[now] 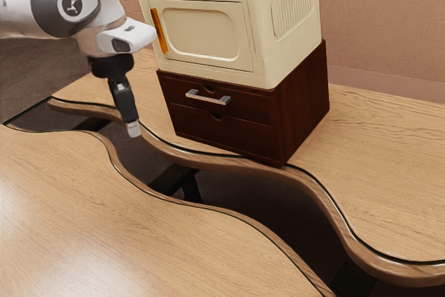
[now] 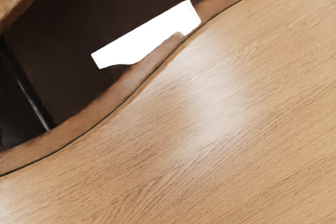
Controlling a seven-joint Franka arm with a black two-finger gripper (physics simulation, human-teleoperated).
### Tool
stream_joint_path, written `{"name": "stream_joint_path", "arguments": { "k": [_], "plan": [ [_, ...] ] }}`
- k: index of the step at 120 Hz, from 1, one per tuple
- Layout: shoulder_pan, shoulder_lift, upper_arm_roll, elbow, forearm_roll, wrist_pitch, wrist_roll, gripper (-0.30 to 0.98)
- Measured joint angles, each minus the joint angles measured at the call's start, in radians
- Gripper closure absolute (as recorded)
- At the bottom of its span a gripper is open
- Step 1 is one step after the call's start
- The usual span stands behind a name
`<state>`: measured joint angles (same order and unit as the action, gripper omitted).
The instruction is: Pull the drawer handle with one arm to open the drawer
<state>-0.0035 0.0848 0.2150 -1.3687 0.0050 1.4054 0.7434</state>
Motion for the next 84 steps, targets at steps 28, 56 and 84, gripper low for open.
{"name": "stream_joint_path", "arguments": {
  "k": [28, 56, 84],
  "plan": [
    [0.024, -0.022, 0.004, -0.025, 0.015, 0.041, 0.097, 0.00],
    [-0.029, -0.012, -0.013, -0.056, 0.055, 0.164, 0.386, 0.00],
    [-0.061, 0.047, -0.019, -0.182, 0.079, 0.567, 0.684, 0.00]
  ]
}}
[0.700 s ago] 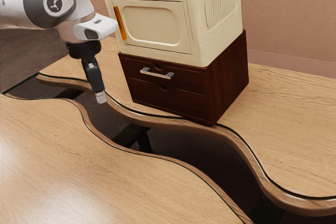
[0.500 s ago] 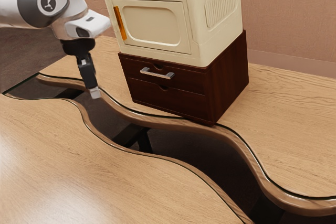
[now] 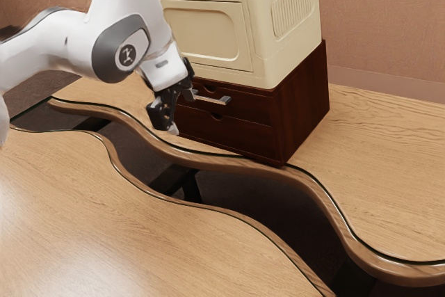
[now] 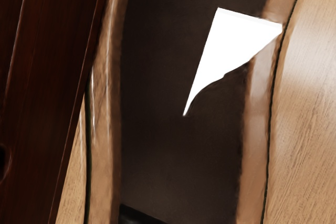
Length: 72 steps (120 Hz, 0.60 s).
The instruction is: Pull the drawer handle with one arm to open the drawer
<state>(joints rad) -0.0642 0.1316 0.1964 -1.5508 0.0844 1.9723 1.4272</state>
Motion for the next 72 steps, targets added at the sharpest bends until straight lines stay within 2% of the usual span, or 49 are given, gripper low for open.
{"name": "stream_joint_path", "arguments": {
  "k": [14, 30, 38, 52, 72],
  "plan": [
    [0.009, 0.012, 0.001, -0.030, -0.002, 0.153, 0.110, 0.00],
    [0.020, 0.042, 0.000, -0.031, -0.019, 0.249, 0.212, 0.01],
    [0.042, 0.054, 0.001, -0.030, -0.039, 0.278, 0.254, 0.09],
    [0.079, 0.078, -0.001, -0.021, -0.115, 0.310, 0.320, 0.25],
    [0.088, 0.156, -0.013, 0.070, -0.178, 0.333, 0.404, 0.43]
  ]
}}
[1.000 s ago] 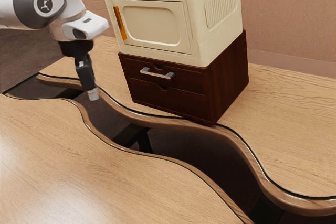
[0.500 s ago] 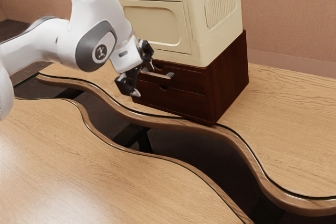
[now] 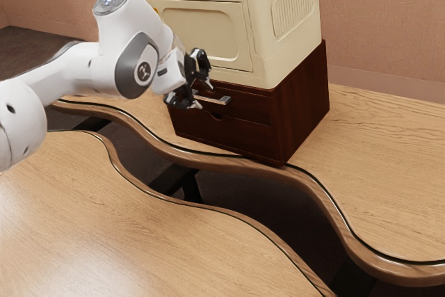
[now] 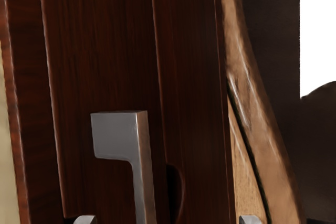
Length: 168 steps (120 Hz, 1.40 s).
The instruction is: Pull the drawer handle with one arm to open the drawer
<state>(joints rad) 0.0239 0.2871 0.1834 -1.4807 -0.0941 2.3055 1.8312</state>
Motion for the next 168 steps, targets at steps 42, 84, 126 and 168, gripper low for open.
{"name": "stream_joint_path", "arguments": {
  "k": [42, 84, 126, 168],
  "plan": [
    [0.040, 0.087, -0.008, 0.100, -0.103, -0.011, 0.132, 0.57],
    [0.053, 0.077, -0.012, 0.075, -0.117, -0.023, 0.208, 0.57],
    [0.051, -0.027, -0.011, -0.077, -0.106, -0.021, 0.248, 0.68],
    [0.041, -0.274, -0.001, -0.379, -0.051, 0.015, 0.267, 0.70]
  ]
}}
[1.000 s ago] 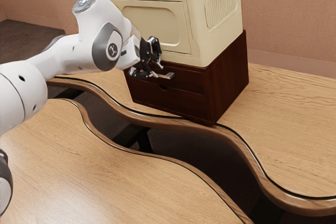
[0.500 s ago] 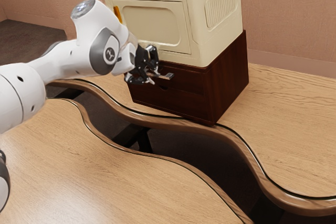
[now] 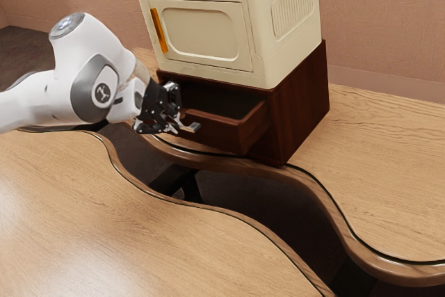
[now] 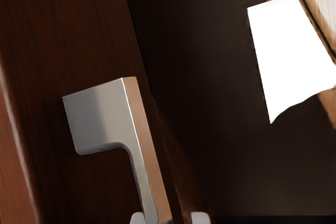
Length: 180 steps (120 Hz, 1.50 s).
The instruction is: Pull the drawer handle with one arm to open the drawer
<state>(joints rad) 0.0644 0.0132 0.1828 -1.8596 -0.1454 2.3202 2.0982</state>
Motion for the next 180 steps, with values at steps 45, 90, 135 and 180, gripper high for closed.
{"name": "stream_joint_path", "arguments": {
  "k": [45, 90, 135, 180],
  "plan": [
    [-0.007, -0.176, 0.015, -0.201, 0.018, 0.032, 0.009, 0.71],
    [-0.018, -0.196, 0.027, -0.230, 0.041, 0.038, 0.002, 0.60],
    [-0.017, -0.350, 0.032, -0.258, 0.046, -0.031, -0.019, 0.44],
    [-0.010, -0.067, 0.028, 0.516, 0.213, -0.861, -0.331, 0.09]
  ]
}}
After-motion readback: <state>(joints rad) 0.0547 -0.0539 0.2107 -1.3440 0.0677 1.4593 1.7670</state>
